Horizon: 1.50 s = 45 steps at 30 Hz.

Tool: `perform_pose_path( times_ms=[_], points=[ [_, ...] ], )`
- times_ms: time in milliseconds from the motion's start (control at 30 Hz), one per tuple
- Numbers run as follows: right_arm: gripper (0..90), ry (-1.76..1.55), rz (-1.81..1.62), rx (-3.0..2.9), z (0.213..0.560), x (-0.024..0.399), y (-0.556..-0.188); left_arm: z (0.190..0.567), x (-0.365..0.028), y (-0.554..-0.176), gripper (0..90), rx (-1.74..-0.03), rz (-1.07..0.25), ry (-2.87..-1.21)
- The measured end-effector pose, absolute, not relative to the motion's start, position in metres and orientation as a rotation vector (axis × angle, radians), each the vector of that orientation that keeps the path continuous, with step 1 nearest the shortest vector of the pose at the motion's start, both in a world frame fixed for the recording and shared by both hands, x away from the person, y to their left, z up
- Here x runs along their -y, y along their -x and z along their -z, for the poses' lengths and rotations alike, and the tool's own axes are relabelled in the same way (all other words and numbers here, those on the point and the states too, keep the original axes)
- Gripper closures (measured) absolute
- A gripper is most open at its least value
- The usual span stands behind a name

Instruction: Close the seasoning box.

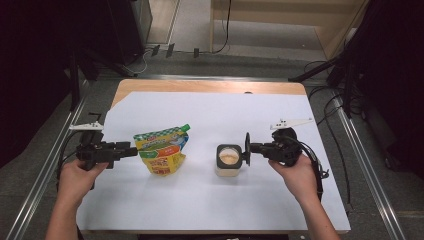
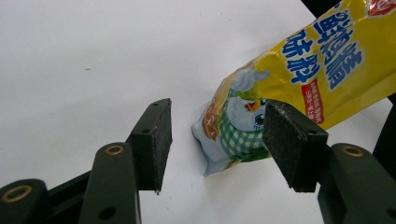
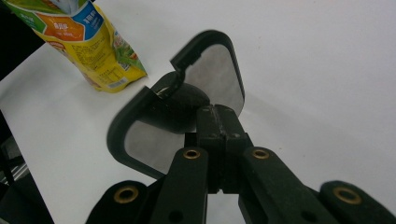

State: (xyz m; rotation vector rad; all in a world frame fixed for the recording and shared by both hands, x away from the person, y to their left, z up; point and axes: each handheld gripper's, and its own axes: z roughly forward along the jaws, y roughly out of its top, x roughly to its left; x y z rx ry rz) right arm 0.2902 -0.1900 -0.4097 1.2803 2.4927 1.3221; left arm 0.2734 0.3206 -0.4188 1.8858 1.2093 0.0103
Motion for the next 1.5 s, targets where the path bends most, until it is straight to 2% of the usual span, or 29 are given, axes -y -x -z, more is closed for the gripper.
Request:
perform_pose_path(
  times_ms=[1500],
  points=[
    [90.0, -1.127, -1.295, -2.592, 0.432, 0.139, -0.283, 0.423, -0.321, -0.275, 42.3, -1.215, 0.005, -1.895]
  ],
)
